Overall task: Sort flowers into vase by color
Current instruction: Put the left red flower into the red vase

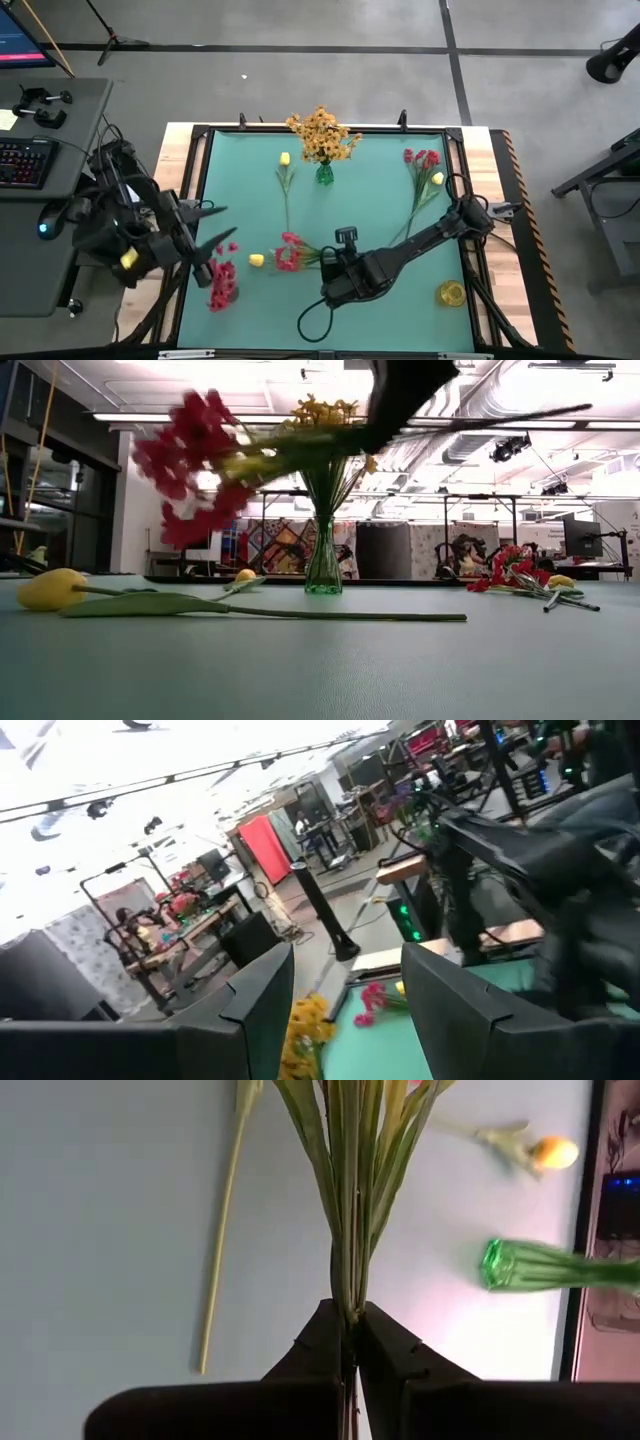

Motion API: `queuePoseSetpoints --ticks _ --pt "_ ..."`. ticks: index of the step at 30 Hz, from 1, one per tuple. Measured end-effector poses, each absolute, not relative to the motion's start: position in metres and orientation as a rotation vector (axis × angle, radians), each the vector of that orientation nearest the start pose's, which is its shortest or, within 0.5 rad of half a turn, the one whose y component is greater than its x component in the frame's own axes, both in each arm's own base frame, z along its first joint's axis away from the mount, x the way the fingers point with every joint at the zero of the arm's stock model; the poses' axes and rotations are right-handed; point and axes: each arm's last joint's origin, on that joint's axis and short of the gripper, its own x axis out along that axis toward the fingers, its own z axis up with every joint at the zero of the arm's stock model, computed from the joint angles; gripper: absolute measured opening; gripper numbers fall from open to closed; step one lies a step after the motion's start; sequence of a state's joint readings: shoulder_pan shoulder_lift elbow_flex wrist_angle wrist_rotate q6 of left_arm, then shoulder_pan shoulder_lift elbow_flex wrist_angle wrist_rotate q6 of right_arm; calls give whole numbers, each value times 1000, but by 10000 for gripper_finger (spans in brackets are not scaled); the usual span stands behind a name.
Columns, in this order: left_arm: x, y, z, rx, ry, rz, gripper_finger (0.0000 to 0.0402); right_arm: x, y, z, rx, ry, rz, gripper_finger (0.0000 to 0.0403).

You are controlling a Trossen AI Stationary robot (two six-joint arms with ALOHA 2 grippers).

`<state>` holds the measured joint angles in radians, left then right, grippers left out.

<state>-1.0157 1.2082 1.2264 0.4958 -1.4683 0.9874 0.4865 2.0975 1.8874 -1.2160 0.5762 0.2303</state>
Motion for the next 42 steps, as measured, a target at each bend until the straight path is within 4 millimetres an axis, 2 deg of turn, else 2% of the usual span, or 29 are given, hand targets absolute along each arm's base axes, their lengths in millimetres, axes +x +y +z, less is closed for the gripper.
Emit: queuePoseSetpoints --ticks 3,7,9,12,16,20,23,27,31,36,42 --pt "147 -172 458 481 66 494 175 371 180 232 -533 1254 -225 0" --pt "145 -155 458 454 65 530 175 357 175 205 -498 1345 -239 0" --pt "144 -147 454 451 47 520 175 346 171 199 -451 1348 -246 0" --pt "140 -135 444 440 -17 453 175 327 163 202 -367 1281 -265 0" --pt "135 -116 430 377 -80 416 175 299 153 221 -256 1026 -276 0" --pt "133 -97 415 325 -119 414 175 282 143 246 -171 593 -306 0" --pt "134 -87 406 308 -154 392 175 277 132 262 -131 291 -325 0" --pt "139 -77 397 310 -203 370 175 277 113 280 -106 -52 -277 0" --pt "151 -69 391 298 -219 364 175 285 91 289 -101 -269 -167 0" --pt "171 -63 382 268 -221 333 175 311 68 294 -96 -320 -89 0" --pt "206 -64 363 259 -184 203 175 346 61 301 -126 -326 -61 0"
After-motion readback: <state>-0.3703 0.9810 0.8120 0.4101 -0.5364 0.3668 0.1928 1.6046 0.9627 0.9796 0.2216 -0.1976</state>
